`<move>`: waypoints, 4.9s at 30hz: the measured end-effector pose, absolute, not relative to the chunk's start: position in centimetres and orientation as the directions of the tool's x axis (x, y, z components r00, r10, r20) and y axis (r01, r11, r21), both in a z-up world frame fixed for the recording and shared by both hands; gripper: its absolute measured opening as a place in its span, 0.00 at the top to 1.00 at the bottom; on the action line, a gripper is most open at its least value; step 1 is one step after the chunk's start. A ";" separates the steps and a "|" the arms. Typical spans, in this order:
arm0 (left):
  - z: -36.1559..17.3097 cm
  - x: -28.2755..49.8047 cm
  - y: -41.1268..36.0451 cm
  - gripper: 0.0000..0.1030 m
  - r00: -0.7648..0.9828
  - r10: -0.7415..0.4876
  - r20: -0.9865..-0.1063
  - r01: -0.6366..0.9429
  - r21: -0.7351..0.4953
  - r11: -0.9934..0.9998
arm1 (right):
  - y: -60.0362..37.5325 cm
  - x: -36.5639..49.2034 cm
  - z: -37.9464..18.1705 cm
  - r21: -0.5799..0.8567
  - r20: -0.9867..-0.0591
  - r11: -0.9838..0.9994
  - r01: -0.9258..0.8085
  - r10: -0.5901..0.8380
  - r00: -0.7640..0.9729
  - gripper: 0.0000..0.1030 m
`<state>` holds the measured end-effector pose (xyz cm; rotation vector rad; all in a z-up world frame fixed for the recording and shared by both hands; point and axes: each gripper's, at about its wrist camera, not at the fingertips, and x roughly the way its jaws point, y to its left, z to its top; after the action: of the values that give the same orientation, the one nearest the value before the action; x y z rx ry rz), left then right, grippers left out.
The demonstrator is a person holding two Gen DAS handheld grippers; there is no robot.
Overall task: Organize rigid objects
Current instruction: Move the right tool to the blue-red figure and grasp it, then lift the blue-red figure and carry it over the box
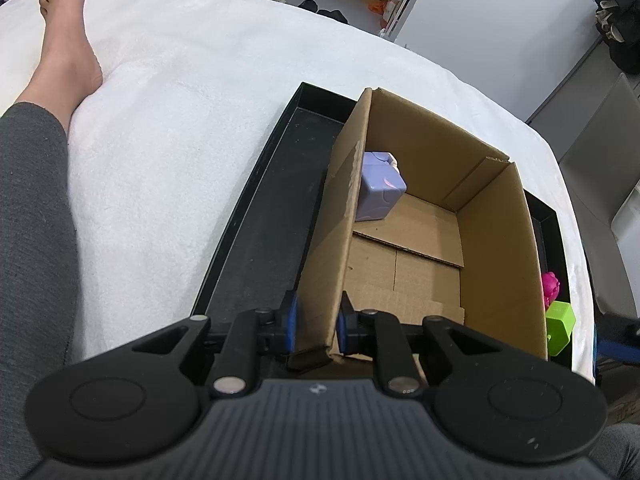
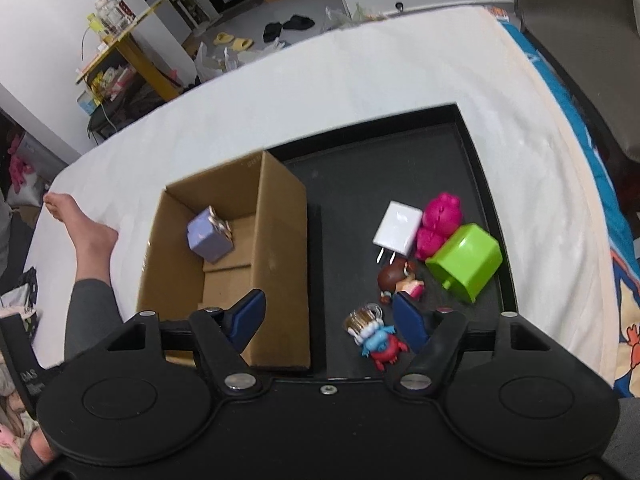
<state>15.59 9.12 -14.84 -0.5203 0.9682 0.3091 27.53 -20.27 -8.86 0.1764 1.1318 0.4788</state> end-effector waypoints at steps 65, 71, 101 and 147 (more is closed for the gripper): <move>-15.1 15.5 9.7 0.82 0.550 0.002 -0.835 -0.461 -0.302 0.834 | -16.8 27.3 -18.7 0.087 -0.970 0.974 -0.210 0.131 0.205 0.56; -15.2 15.5 9.7 0.82 0.551 -0.002 -0.835 -0.461 -0.306 0.833 | -15.2 27.1 -19.9 0.022 -0.973 0.969 -0.244 0.076 0.216 0.56; -15.2 15.4 9.7 0.82 0.553 -0.001 -0.833 -0.457 -0.305 0.835 | -16.0 27.4 -10.0 0.116 -0.908 0.939 -0.324 0.232 0.349 0.63; -15.3 15.2 10.0 0.82 0.568 -0.022 -0.823 -0.452 -0.334 0.827 | -3.1 31.5 -8.1 0.118 -0.880 0.843 -0.525 0.334 0.339 0.63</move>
<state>15.21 9.96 -15.27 -0.5587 0.9433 0.2686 31.49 -3.13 -8.12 -0.2001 1.0906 0.5640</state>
